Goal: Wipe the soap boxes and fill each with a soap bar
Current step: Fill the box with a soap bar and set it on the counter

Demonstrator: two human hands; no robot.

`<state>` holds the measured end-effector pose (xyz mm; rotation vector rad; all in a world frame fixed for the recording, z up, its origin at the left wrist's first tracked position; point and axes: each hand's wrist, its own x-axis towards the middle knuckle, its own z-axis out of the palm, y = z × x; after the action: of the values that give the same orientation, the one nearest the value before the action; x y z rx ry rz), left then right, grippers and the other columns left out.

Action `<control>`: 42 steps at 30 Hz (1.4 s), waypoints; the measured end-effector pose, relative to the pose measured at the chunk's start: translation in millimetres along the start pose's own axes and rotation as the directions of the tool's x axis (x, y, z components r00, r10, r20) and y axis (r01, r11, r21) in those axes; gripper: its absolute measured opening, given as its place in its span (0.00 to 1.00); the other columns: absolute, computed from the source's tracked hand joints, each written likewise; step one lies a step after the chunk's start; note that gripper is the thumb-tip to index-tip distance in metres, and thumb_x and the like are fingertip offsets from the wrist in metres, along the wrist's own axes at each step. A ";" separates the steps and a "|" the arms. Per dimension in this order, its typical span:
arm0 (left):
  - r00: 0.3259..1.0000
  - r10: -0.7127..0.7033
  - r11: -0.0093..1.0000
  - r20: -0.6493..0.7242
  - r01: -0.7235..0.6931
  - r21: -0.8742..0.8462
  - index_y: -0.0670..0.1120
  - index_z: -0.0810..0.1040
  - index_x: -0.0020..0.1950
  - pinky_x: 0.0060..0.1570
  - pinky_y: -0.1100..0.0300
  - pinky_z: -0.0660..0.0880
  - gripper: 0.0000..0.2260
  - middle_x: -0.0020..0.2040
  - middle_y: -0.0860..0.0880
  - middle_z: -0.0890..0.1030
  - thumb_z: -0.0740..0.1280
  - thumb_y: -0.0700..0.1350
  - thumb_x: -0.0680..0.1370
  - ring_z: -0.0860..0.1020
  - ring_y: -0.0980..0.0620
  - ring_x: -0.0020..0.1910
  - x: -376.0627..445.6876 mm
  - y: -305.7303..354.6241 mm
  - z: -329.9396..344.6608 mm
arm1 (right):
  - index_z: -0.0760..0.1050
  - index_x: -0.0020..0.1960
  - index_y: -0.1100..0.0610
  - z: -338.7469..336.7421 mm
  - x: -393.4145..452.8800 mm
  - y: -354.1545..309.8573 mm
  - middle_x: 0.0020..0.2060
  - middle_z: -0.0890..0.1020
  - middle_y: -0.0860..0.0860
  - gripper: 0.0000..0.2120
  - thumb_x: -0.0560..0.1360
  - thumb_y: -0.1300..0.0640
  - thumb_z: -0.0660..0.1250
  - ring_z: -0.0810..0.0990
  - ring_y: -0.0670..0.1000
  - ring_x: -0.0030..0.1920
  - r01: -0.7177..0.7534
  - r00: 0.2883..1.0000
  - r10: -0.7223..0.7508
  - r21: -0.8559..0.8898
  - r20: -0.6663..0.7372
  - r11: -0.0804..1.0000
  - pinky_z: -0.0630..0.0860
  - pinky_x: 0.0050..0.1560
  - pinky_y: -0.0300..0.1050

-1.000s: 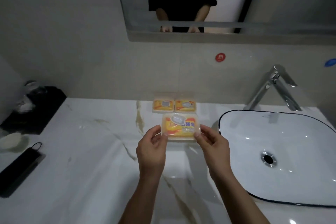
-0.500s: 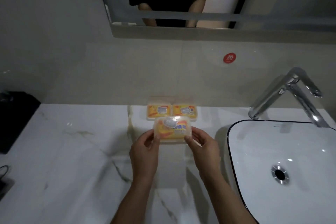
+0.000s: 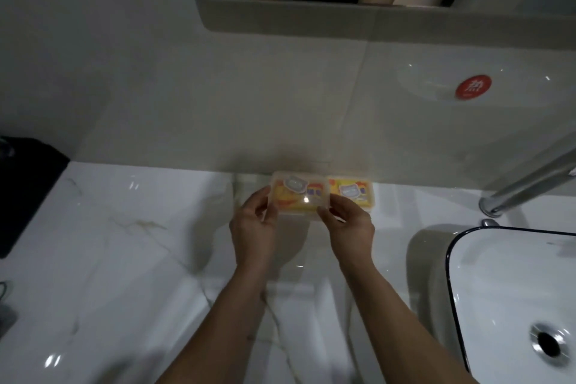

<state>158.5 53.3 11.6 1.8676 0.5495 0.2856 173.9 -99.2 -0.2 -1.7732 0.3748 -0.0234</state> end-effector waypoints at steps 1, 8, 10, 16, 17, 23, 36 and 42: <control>1.000 0.011 1.000 -0.004 -0.011 -0.002 0.46 0.81 0.62 0.48 0.74 0.74 0.12 0.52 0.50 0.85 0.69 0.40 0.78 0.82 0.59 0.47 5.7 -2.2 1.4 | 0.84 0.54 0.50 4.3 5.6 1.1 0.44 0.85 0.40 0.11 0.73 0.60 0.76 0.84 0.41 0.47 0.006 1.000 -0.006 -0.005 -0.005 1.000 0.78 0.52 0.36; 0.998 0.056 0.997 0.029 -0.058 0.044 0.43 0.81 0.62 0.46 0.79 0.70 0.14 0.53 0.48 0.84 0.69 0.37 0.77 0.82 0.56 0.49 35.8 -10.9 13.9 | 0.83 0.58 0.56 21.2 32.3 1.4 0.44 0.83 0.44 0.12 0.74 0.59 0.75 0.81 0.39 0.42 0.032 0.999 -0.032 -0.158 0.002 0.987 0.70 0.42 0.20; 0.998 0.040 0.998 0.040 -0.042 0.045 0.43 0.81 0.63 0.46 0.80 0.69 0.15 0.54 0.48 0.84 0.68 0.36 0.76 0.82 0.55 0.50 39.9 -12.8 18.5 | 0.83 0.58 0.56 22.6 35.2 1.6 0.43 0.82 0.44 0.12 0.75 0.59 0.74 0.81 0.43 0.43 0.039 0.999 -0.040 -0.200 0.002 0.979 0.69 0.41 0.21; 0.996 0.062 0.996 0.070 -0.066 0.059 0.44 0.81 0.63 0.42 0.83 0.66 0.14 0.53 0.49 0.85 0.68 0.37 0.77 0.80 0.59 0.48 45.5 -14.1 22.6 | 0.84 0.56 0.58 26.5 41.0 0.6 0.43 0.84 0.48 0.09 0.77 0.59 0.71 0.81 0.45 0.44 0.048 0.999 -0.041 -0.267 0.030 0.962 0.68 0.40 0.21; 0.995 0.065 0.996 0.077 -0.070 0.061 0.43 0.81 0.63 0.43 0.83 0.66 0.14 0.53 0.48 0.85 0.68 0.37 0.77 0.80 0.59 0.48 46.9 -14.2 22.9 | 0.83 0.57 0.57 27.1 41.9 0.0 0.43 0.84 0.49 0.09 0.78 0.59 0.71 0.81 0.46 0.45 0.047 0.999 -0.041 -0.274 0.030 0.961 0.68 0.40 0.21; 0.996 0.055 0.997 0.073 -0.059 0.057 0.44 0.81 0.62 0.44 0.82 0.67 0.14 0.52 0.49 0.85 0.69 0.36 0.77 0.81 0.61 0.48 50.2 -20.9 24.4 | 0.83 0.61 0.58 27.8 43.3 -1.3 0.49 0.86 0.54 0.12 0.78 0.59 0.71 0.81 0.48 0.47 0.042 0.999 -0.034 -0.332 0.032 0.942 0.69 0.43 0.28; 0.997 -0.038 0.999 0.067 0.038 0.001 0.41 0.78 0.65 0.38 0.81 0.68 0.17 0.52 0.48 0.80 0.71 0.37 0.76 0.77 0.58 0.44 52.9 -24.2 29.1 | 0.79 0.64 0.57 34.7 40.3 -0.4 0.53 0.85 0.58 0.13 0.80 0.59 0.67 0.84 0.58 0.51 -0.139 0.990 0.134 -0.225 -0.041 0.964 0.81 0.57 0.58; 0.997 -0.032 0.999 0.067 0.031 0.023 0.41 0.78 0.65 0.39 0.82 0.68 0.17 0.57 0.44 0.81 0.71 0.36 0.76 0.78 0.54 0.51 52.8 -22.7 28.3 | 0.80 0.65 0.58 35.5 40.3 1.3 0.55 0.84 0.60 0.15 0.81 0.65 0.63 0.83 0.62 0.54 -0.162 0.987 0.157 -0.225 -0.040 0.961 0.79 0.61 0.58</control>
<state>211.4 63.0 -23.2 1.8808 0.5374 0.1956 219.5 -76.5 -17.4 -1.9645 0.5537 0.1188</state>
